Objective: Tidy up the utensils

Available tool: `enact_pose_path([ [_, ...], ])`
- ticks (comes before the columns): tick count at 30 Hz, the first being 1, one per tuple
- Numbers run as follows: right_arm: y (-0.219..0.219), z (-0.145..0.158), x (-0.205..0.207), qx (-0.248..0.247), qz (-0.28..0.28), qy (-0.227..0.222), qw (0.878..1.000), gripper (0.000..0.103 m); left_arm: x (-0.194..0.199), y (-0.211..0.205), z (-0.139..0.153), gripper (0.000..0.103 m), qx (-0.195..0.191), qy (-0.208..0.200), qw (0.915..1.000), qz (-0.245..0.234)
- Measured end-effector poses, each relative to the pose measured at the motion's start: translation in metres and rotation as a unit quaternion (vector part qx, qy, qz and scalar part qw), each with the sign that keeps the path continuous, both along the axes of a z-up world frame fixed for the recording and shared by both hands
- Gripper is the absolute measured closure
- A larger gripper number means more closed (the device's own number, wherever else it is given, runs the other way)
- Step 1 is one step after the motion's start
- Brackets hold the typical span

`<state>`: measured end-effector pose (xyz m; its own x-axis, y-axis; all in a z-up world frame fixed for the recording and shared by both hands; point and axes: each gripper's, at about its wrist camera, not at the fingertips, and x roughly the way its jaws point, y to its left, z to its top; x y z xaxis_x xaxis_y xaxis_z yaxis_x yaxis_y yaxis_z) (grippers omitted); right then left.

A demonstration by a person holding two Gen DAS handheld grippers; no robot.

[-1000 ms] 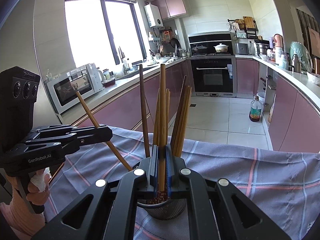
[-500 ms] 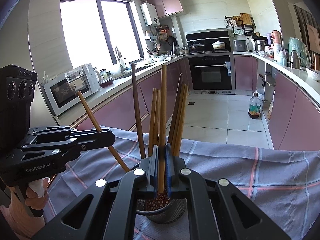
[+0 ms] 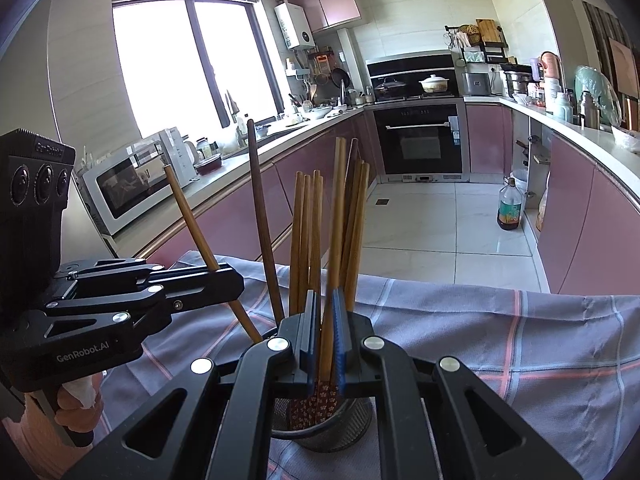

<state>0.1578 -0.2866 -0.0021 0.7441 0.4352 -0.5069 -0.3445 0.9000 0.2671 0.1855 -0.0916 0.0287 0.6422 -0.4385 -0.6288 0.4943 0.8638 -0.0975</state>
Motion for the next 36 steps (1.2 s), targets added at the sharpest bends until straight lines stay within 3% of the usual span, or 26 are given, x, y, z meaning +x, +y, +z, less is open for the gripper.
enact_pose_path([
  [8, -0.002, -0.001, 0.001, 0.003, -0.001, 0.001, 1.000, 0.095, 0.001, -0.001, -0.008, 0.093, -0.005, 0.007, 0.9999, 0.006],
  [12, 0.000, -0.005, 0.000, 0.002, 0.000, 0.002, 1.000, 0.094, 0.002, 0.003, -0.011, 0.083, -0.005, 0.008, 0.9999, 0.011],
  [15, 0.000, -0.006, -0.001, 0.003, -0.001, 0.002, 1.000, 0.085, 0.000, 0.005, -0.013, 0.073, -0.004, 0.003, 0.9999, 0.015],
  [21, -0.001, -0.009, -0.008, 0.000, -0.003, 0.001, 1.000, 0.084, -0.008, 0.010, -0.016, 0.061, -0.001, -0.010, 0.9996, 0.026],
  [26, 0.002, -0.009, -0.019, -0.007, -0.005, -0.007, 1.000, 0.074, -0.021, 0.019, -0.019, 0.046, -0.008, -0.027, 0.9987, 0.042],
  [28, 0.004, -0.009, -0.025, -0.011, -0.008, -0.011, 1.000, 0.066, -0.028, 0.025, -0.020, 0.033, -0.011, -0.036, 0.9980, 0.051],
  [36, 0.005, -0.009, -0.049, -0.026, -0.023, -0.035, 0.999, 0.043, -0.059, 0.051, -0.027, 0.015, -0.011, -0.070, 0.9938, 0.086],
])
